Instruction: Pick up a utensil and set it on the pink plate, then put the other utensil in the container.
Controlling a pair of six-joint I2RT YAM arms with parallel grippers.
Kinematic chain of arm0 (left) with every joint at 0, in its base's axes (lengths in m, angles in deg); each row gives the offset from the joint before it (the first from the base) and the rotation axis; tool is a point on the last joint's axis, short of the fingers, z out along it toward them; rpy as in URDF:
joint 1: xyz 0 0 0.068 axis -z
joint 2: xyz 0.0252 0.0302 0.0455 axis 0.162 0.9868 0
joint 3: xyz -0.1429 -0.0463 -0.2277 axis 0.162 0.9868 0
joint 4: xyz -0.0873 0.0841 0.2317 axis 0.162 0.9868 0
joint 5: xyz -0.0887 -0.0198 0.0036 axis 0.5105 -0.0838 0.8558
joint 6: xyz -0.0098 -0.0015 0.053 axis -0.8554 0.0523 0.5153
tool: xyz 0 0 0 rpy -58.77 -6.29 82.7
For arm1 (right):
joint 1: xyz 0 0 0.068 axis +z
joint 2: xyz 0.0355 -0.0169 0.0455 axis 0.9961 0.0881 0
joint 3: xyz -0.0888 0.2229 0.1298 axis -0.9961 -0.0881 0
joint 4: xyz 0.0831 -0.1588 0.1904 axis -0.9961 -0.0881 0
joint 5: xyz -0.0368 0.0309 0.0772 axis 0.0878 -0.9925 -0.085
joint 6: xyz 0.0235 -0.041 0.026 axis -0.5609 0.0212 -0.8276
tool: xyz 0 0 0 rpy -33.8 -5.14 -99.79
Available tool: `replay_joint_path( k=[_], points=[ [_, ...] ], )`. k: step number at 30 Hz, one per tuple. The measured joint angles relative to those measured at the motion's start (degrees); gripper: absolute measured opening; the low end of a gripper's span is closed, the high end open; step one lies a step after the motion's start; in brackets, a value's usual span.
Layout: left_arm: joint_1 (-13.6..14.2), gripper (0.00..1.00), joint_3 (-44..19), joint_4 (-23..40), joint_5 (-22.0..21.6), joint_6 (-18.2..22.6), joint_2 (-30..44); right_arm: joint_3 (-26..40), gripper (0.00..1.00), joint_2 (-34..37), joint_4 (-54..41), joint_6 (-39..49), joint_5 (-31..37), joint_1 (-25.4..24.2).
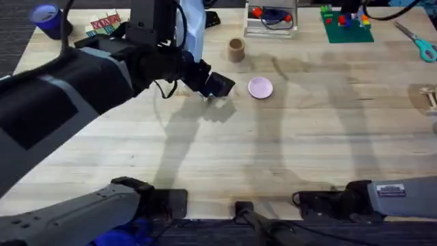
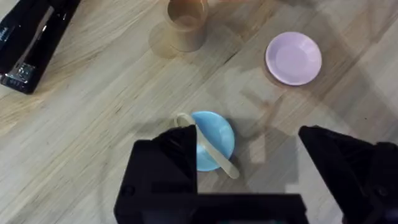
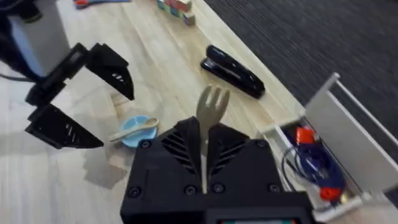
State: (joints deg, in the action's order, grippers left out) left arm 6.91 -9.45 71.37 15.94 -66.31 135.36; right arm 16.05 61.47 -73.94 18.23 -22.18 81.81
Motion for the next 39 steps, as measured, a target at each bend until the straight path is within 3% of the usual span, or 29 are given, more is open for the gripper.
replay_joint_path(
  k=[17, 29, 39],
  points=[
    [0.00, 0.993, 0.00, -0.92, 0.02, -0.01, 0.00, 0.00, 0.032, 12.34, 13.29, 3.53, -21.24, -0.11],
    [0.00, 0.993, 0.00, -1.53, 0.02, 0.00, 0.00, 0.00, 0.032, 15.92, 14.58, 9.82, -29.06, -0.11],
    [0.00, 0.993, 0.00, -1.53, 0.02, 0.00, 0.00, 0.00, 0.031, 16.45, 20.57, 11.99, -30.53, 0.24]
  ],
)
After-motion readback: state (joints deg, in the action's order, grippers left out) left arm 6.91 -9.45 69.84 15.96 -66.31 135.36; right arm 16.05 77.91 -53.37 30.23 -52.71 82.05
